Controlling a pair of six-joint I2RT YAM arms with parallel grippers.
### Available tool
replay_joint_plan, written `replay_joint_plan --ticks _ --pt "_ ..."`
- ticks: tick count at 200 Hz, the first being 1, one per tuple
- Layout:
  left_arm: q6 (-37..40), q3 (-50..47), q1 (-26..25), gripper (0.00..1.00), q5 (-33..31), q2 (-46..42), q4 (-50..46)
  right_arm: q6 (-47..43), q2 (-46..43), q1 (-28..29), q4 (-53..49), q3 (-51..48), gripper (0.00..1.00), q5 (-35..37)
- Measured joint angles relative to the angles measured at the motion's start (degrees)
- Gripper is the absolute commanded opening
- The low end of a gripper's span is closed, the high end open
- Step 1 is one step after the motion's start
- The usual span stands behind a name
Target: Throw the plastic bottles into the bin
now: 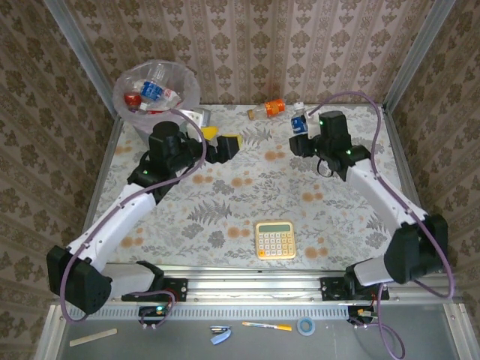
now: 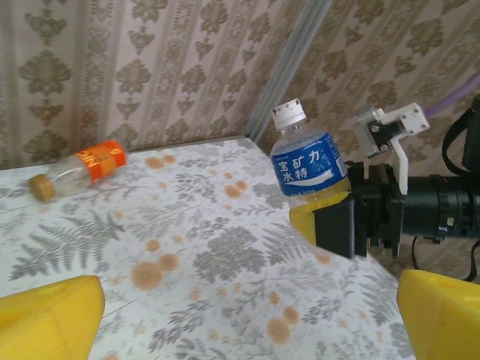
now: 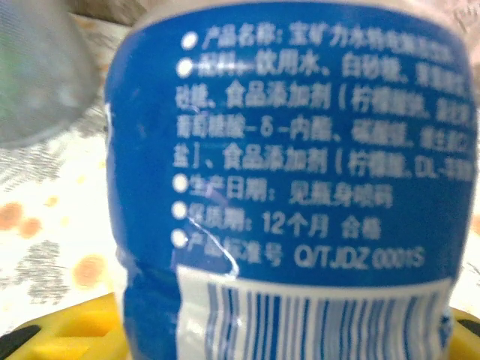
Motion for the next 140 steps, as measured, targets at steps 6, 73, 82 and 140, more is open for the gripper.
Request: replay_joint_plan --ticks 6,73,82,140 --pt "-0.6 0.0 -0.4 1.0 0.5 0.5 0.9 0.4 -1.5 0.6 0.9 -0.9 0.55 -0.8" --pt "-5.3 2.0 -5.1 1.0 5.7 8.5 7.0 2.3 -8.9 7.7 5.5 -4.2 0.55 -5.1" --pt "-5.8 2.6 -5.6 1.0 6.3 9.2 7.9 2.3 -8.9 8.8 5.7 -4.5 0.55 -5.2" --pt "-9.2 3.5 -7.1 0.98 10.5 11.3 13.7 2.3 -8.9 12.3 6.0 -5.1 0.55 -5.2"
